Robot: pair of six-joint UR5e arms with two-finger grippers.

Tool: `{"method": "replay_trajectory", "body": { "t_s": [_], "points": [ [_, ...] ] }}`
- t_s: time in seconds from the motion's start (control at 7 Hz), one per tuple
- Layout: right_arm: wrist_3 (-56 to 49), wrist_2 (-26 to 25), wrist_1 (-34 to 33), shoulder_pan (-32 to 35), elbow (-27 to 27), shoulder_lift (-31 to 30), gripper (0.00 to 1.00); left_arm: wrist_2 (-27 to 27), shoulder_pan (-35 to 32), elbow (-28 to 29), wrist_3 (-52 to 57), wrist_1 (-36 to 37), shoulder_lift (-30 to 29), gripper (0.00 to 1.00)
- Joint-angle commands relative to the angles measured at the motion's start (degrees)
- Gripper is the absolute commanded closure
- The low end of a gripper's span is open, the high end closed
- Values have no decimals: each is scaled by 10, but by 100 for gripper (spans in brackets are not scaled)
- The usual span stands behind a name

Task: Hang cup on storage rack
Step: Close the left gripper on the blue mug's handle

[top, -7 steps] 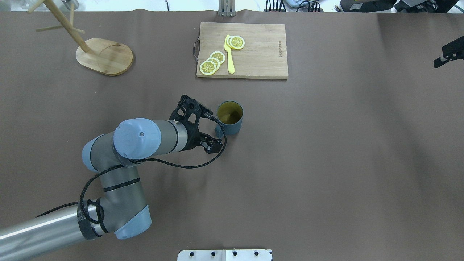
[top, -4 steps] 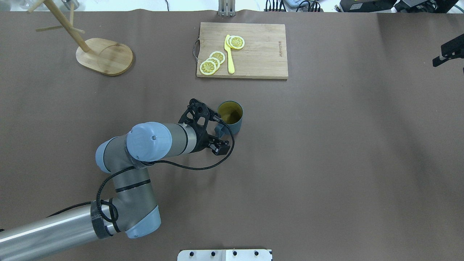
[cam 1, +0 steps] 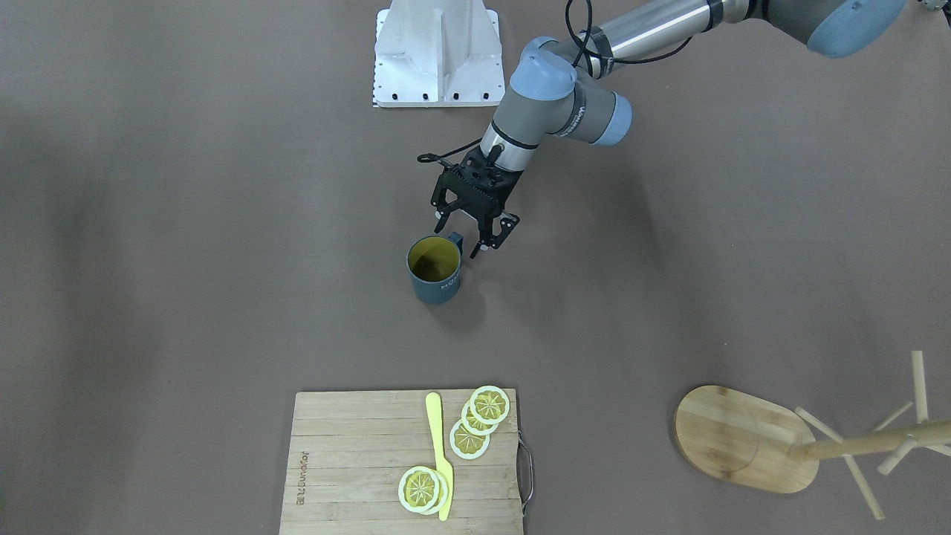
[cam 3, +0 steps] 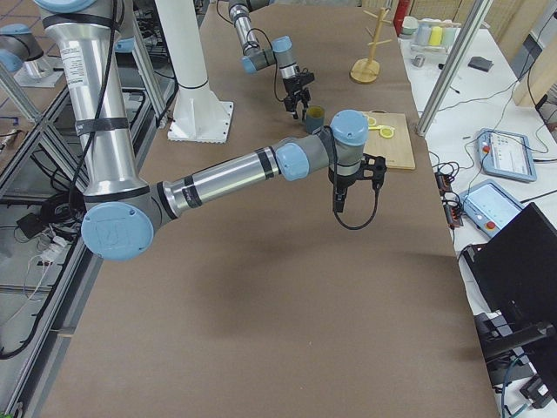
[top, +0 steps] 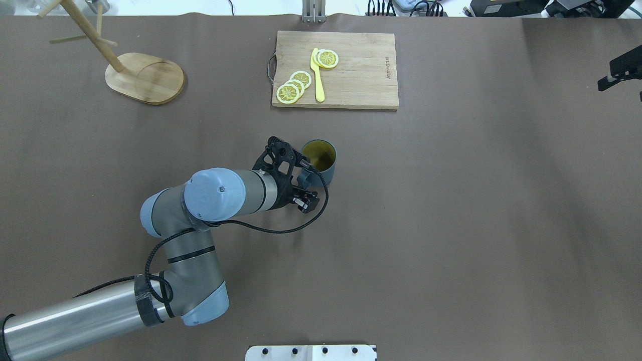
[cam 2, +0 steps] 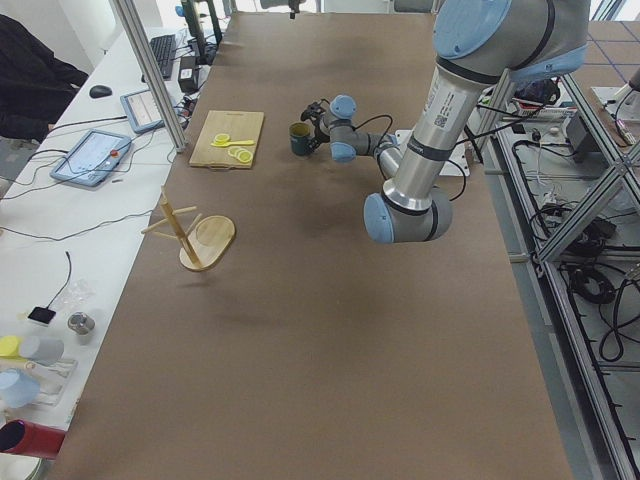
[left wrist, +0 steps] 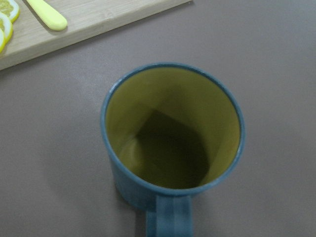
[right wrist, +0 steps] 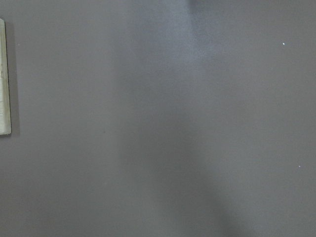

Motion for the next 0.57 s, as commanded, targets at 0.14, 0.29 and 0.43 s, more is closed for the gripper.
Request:
{"method": "replay_trajectory", "body": {
  "t_s": [0.14,0.29,0.43],
  "points": [
    [0,0,-2,0,4,0,0,33,1,0,-4,-1,0,64],
    [0,0,-2,0,3,0,0,33,0,0,-6,-8,-1,75],
    [0,1,-2,0,4,0,0,33,0,-4,-7,-9,0,83]
  ]
}}
